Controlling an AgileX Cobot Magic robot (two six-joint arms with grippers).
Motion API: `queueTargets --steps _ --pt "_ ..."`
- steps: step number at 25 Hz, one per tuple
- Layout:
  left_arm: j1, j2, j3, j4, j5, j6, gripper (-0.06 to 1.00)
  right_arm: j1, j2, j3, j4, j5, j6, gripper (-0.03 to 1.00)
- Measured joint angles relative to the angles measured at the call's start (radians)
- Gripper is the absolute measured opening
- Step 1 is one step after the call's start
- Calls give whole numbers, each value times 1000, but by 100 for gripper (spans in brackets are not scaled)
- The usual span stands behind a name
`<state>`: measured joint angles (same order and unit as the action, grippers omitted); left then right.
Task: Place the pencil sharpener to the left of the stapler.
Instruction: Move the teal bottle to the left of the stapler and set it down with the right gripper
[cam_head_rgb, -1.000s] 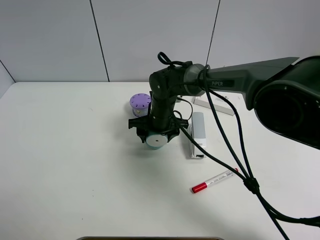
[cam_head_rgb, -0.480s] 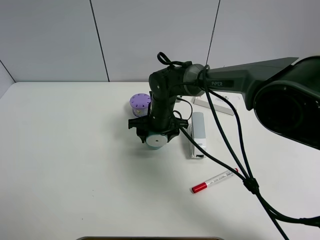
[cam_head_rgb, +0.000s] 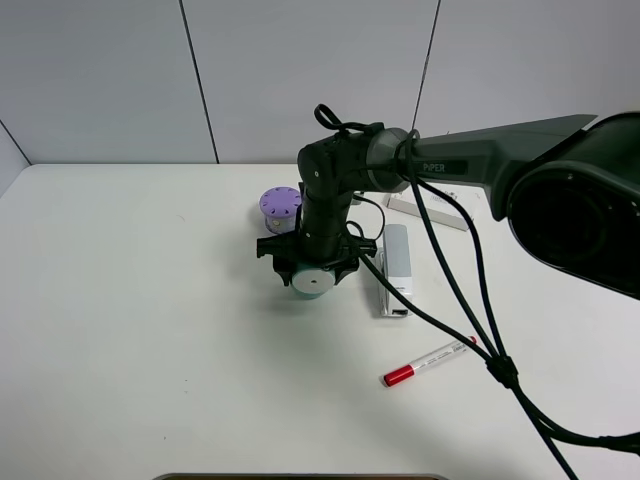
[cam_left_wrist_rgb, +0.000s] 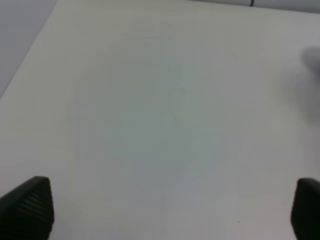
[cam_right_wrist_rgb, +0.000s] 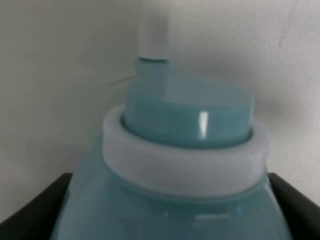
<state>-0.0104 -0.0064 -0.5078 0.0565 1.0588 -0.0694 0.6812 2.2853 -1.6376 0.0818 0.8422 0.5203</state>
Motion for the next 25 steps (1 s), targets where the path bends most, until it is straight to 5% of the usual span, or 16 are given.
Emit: queueTargets --steps 12,18,25 --pt "0 0 0 0 0 0 95 0 0 0 0 1 0 68" --pt "0 0 0 0 0 0 95 8 4 0 5 -2 -34 94" --pt "0 0 0 0 0 0 95 8 4 0 11 -1 -36 99"
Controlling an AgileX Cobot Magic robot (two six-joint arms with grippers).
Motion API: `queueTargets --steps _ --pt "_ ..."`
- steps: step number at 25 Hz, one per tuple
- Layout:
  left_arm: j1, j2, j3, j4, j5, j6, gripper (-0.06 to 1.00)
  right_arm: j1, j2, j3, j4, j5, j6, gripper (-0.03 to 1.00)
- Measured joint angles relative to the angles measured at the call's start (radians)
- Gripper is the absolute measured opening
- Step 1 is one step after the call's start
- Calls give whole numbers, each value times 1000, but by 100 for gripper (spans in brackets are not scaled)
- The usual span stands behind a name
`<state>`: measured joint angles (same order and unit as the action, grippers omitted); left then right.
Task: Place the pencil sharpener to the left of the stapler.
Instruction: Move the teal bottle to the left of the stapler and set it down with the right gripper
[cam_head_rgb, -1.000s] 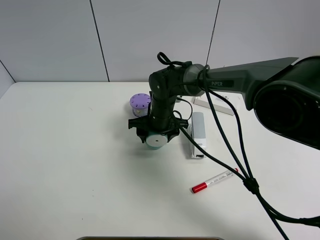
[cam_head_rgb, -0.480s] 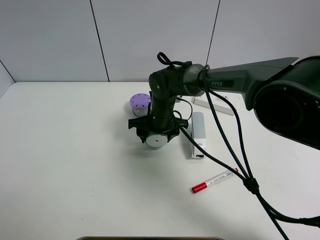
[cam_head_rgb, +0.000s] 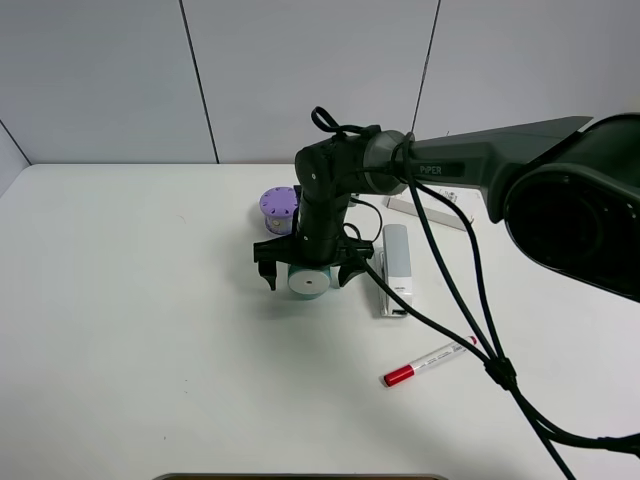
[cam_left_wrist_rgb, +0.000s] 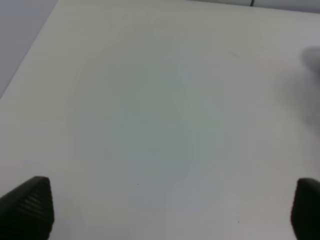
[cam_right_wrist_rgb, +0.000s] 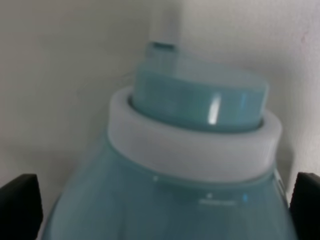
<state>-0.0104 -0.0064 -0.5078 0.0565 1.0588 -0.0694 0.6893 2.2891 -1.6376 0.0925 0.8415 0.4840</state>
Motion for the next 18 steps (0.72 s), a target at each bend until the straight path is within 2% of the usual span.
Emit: queueTargets --steps 18 --pt "0 0 0 0 0 0 95 0 -40 0 -4 2 0 99"
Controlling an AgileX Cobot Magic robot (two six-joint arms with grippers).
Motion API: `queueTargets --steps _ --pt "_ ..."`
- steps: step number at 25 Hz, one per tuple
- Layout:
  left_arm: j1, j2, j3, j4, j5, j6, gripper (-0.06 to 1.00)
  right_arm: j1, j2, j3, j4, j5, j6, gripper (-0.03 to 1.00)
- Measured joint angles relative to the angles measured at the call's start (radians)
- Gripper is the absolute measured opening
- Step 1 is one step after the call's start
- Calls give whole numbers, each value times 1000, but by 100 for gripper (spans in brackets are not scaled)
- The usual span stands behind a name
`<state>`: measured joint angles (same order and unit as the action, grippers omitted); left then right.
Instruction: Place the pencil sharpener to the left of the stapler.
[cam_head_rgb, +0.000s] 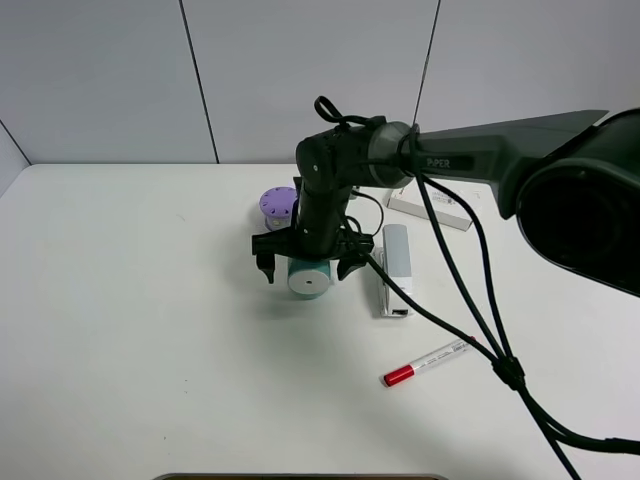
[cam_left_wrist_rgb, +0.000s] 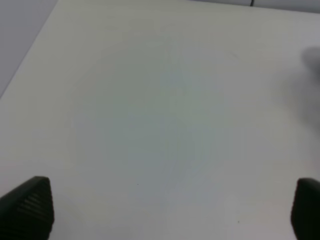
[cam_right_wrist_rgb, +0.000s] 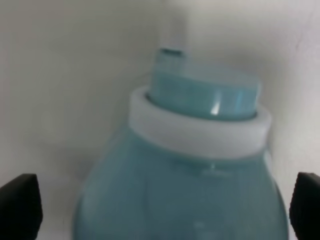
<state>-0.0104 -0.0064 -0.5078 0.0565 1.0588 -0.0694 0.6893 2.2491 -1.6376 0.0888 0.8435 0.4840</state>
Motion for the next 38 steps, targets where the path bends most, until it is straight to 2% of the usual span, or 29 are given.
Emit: queueTargets --steps 4,12,21,31,38 --pt "0 0 0 0 0 0 95 0 -43 0 -11 14 8 99" --pt "0 0 0 0 0 0 95 0 -136 0 -77 103 36 99" --pt "0 0 0 0 0 0 95 0 -286 0 -150 133 33 99" --pt "0 0 0 0 0 0 95 -44 -468 0 -158 147 -60 99" --pt "0 0 0 0 0 0 95 -118 -585 0 -209 262 -157 99"
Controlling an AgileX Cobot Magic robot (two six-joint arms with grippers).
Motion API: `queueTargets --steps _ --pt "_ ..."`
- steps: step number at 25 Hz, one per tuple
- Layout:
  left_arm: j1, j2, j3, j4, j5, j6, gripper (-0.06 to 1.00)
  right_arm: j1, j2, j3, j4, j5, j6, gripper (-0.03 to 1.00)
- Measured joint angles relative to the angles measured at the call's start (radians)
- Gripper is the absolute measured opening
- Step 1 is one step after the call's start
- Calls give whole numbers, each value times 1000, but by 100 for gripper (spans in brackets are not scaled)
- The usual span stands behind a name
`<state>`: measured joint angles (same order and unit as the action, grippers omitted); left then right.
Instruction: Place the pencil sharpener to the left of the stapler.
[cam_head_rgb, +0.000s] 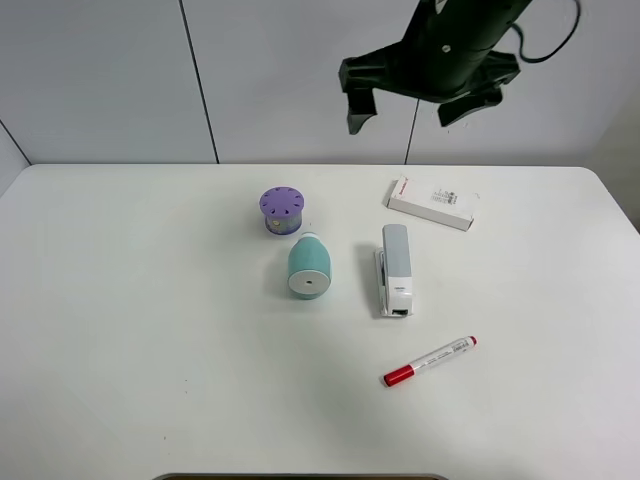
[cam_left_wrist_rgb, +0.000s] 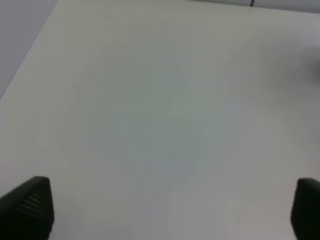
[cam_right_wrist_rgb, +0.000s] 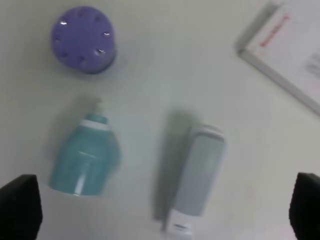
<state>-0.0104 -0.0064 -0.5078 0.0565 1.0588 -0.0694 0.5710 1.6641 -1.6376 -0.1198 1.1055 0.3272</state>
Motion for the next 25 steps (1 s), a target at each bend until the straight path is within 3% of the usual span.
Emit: queueTargets --steps 5,9,18,25 --pt "0 0 0 0 0 0 95 -53 -91 0 -48 91 -70 99" --pt "0 0 0 0 0 0 95 -72 -163 0 -86 112 -127 99" --pt "0 0 0 0 0 0 95 -72 -375 97 -250 113 -148 99" --pt "0 0 0 0 0 0 95 -72 -525 300 -277 23 -148 99"
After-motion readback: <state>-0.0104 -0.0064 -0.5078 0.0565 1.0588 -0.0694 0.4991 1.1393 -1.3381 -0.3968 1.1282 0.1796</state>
